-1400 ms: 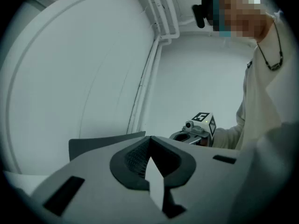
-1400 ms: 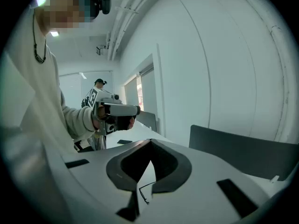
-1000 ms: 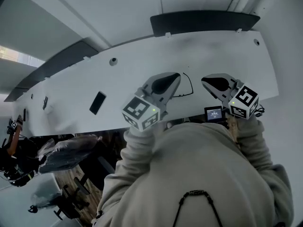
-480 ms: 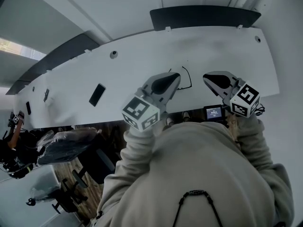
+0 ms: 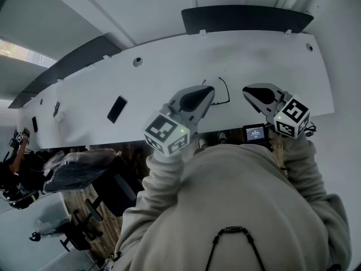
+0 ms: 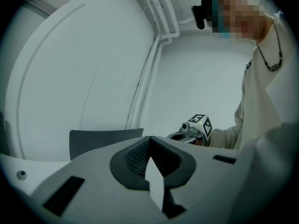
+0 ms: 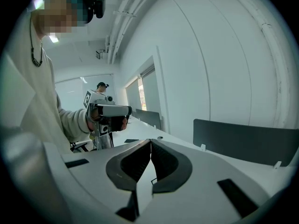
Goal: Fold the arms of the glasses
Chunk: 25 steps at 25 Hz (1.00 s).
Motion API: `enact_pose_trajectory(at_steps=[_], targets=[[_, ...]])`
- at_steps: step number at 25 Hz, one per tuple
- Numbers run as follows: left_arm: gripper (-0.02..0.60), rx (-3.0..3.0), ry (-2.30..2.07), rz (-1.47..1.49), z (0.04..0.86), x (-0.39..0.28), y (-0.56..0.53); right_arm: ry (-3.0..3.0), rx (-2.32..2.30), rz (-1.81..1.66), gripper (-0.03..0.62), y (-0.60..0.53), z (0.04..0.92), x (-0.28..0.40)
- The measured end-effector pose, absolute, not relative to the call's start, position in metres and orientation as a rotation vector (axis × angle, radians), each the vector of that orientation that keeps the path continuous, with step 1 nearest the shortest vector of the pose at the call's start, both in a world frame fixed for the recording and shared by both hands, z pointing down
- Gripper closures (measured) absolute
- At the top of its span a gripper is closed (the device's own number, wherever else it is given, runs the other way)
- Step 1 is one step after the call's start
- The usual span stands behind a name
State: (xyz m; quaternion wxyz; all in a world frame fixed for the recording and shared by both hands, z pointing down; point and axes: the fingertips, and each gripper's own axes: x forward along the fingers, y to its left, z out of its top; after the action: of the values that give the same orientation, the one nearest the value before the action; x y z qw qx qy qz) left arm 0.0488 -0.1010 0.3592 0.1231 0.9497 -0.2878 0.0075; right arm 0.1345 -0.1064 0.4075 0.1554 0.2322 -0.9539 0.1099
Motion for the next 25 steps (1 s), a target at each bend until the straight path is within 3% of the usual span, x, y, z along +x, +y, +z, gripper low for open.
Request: enact_pose_trajectory(at_steps=[25], targets=[[0.577,2.682,-1.035,0.04,0.364,0.011,-0.096,-2.572,0.425,0.24,0.572,-0.141,0.474,0.099]])
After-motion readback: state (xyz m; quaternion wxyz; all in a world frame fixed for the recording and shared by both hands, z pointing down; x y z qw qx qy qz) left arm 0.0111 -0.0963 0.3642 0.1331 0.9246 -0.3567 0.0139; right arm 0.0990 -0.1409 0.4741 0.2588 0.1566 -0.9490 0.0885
